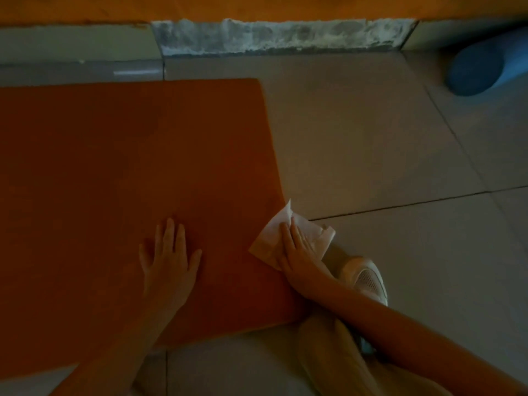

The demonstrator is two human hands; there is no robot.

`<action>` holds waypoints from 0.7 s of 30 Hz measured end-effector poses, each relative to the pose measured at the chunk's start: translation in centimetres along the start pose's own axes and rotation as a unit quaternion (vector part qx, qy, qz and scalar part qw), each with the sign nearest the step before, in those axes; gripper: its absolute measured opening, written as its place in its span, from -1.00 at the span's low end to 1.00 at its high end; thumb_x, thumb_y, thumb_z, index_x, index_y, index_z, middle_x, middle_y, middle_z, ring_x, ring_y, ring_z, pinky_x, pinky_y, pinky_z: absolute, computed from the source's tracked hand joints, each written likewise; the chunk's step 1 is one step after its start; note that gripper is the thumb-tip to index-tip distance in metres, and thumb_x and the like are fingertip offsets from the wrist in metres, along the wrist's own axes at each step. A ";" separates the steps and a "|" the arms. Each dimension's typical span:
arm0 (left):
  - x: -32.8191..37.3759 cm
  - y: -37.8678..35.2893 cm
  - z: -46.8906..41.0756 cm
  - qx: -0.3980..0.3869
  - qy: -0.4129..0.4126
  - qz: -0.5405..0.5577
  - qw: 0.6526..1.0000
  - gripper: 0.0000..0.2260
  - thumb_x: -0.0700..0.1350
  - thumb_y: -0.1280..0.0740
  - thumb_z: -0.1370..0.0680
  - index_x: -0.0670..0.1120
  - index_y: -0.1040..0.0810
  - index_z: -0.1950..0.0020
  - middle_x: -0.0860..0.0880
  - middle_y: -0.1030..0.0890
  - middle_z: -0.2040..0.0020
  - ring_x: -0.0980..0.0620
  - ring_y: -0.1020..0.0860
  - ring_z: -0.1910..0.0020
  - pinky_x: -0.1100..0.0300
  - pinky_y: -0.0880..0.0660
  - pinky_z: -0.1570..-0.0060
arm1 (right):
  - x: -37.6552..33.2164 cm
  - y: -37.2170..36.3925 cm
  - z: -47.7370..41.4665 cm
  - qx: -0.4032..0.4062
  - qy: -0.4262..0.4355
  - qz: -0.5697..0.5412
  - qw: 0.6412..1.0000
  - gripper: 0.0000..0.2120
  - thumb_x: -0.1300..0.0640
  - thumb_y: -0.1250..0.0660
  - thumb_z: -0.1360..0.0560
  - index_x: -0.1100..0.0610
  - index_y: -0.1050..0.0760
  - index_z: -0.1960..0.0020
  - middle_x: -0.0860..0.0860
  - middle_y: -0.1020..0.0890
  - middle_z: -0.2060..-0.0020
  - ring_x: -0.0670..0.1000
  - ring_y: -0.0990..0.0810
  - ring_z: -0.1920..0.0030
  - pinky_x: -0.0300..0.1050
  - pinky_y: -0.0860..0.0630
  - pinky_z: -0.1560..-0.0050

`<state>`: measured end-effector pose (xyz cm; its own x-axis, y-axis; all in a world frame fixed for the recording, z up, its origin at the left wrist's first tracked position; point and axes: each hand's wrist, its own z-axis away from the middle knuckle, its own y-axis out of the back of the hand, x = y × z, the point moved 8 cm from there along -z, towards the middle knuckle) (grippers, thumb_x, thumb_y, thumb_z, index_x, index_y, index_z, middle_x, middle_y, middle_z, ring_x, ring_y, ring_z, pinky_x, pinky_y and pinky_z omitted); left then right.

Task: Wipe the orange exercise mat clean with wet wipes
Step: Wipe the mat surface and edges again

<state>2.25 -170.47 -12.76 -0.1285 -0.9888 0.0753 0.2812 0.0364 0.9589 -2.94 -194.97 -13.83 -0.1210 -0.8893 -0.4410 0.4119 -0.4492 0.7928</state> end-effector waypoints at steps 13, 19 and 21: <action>1.6 0.5 -5.1 0.031 -0.039 -0.020 0.999 -0.37 0.22 0.10 -0.61 -0.17 -0.33 -0.48 -0.15 -0.23 -0.52 -0.13 -0.14 -0.52 -0.29 -0.12 -0.37 | -2.4 3.1 -6.4 0.046 0.076 0.114 0.990 -0.50 0.12 -0.02 -0.63 0.31 -0.11 -0.51 0.34 0.09 -0.51 0.38 0.20 -0.48 0.40 -0.01 -0.44; 2.1 1.9 -7.8 0.070 -0.071 0.006 0.995 -0.37 0.20 0.10 -0.60 -0.19 -0.34 -0.46 -0.16 -0.24 -0.51 -0.09 -0.08 -0.53 -0.24 -0.09 -0.40 | -1.9 3.3 -11.5 0.080 0.087 0.223 0.968 -0.46 0.09 0.12 -0.58 0.38 -0.32 -0.40 0.44 -0.13 -0.44 0.47 0.03 -0.44 0.41 -0.08 -0.39; 2.7 3.3 -10.2 0.084 -0.087 0.010 0.993 -0.37 0.20 0.12 -0.61 -0.18 -0.30 -0.49 -0.14 -0.21 -0.53 -0.07 -0.05 -0.54 -0.19 -0.05 -0.44 | -2.1 4.3 -13.0 0.087 0.080 0.216 0.969 -0.49 0.11 0.07 -0.56 0.39 -0.47 -0.26 0.45 -0.34 -0.33 0.49 -0.23 -0.37 0.38 -0.33 -0.28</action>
<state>12.48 -174.52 -12.17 -0.2914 -0.9482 0.1263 0.1237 0.0936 0.9879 10.85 -193.93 -15.01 0.1761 -0.9792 -0.1007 0.2319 -0.0582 0.9710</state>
